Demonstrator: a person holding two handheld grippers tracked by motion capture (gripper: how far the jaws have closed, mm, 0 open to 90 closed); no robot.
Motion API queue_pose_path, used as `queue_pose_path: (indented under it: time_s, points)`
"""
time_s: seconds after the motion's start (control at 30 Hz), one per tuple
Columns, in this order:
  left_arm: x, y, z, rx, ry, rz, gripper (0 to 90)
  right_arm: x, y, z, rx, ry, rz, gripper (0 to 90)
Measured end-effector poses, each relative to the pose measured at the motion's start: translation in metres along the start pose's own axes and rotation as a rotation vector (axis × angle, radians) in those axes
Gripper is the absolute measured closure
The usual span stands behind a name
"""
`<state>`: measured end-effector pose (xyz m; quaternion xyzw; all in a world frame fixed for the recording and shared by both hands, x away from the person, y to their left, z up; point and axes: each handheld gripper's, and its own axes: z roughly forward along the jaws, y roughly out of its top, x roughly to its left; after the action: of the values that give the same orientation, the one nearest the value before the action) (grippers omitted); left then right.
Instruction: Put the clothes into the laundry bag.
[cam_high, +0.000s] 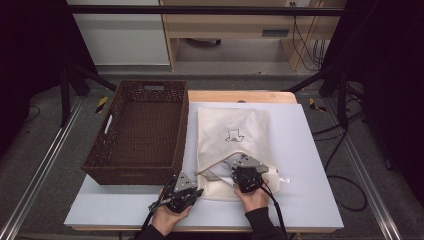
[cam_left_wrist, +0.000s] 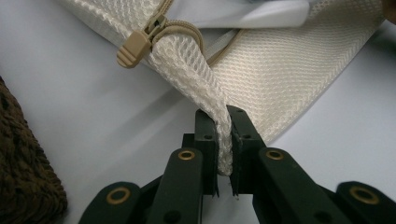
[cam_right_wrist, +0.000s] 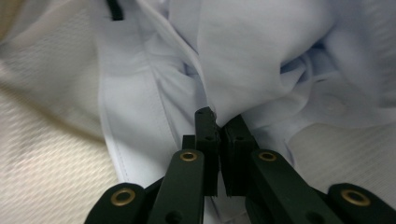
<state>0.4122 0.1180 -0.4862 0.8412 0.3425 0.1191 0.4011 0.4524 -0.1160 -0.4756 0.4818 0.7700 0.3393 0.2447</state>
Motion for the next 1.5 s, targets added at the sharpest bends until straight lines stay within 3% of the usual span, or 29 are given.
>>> queue_pose_path:
  time_s: [0.17, 0.23, 0.33, 0.5, 0.6, 0.73, 0.9, 1.0, 1.07, 1.2, 1.5]
  points:
    - [0.0, 0.0, 0.0, -0.002, -0.002, -0.001, 82.9, -0.007, 0.006, 0.01, -0.043, -0.095, 0.022, 87.2]
    - [0.0, 0.0, 0.0, -0.001, -0.002, -0.001, 82.9, -0.01, 0.006, 0.013, -0.06, -0.099, 0.035, 86.6]
    - [0.001, 0.0, 0.0, -0.002, -0.003, 0.0, 82.9, -0.012, 0.005, 0.009, -0.078, -0.078, 0.019, 82.0]
    - [0.001, 0.0, 0.0, -0.002, -0.004, -0.003, 82.9, -0.016, -0.001, -0.017, -0.108, 0.001, 0.028, 66.1]
    - [0.001, 0.0, 0.0, -0.003, -0.004, -0.005, 82.9, -0.017, -0.004, -0.032, -0.12, 0.04, 0.008, 58.2]
    - [0.001, 0.0, 0.0, -0.003, -0.009, -0.01, 82.9, -0.012, -0.013, -0.04, -0.08, 0.104, 0.001, 51.8]
    - [0.002, 0.001, 0.0, 0.003, -0.015, -0.013, 82.9, 0.002, -0.019, -0.029, -0.02, 0.104, -0.042, 56.6]
    - [0.003, 0.001, 0.0, 0.006, -0.018, -0.014, 83.1, 0.007, -0.017, -0.021, 0.002, 0.041, -0.072, 69.0]
    - [0.002, 0.002, 0.0, 0.008, -0.016, -0.012, 83.1, 0.008, -0.013, -0.015, 0.011, 0.026, -0.064, 76.0]
    - [0.002, 0.002, 0.0, 0.01, -0.014, -0.01, 83.1, 0.009, -0.009, -0.009, 0.023, -0.022, -0.08, 83.5]
    - [0.002, 0.002, 0.0, 0.014, -0.013, -0.01, 83.1, -0.003, 0.002, 0.009, -0.006, -0.101, -0.05, 85.4]
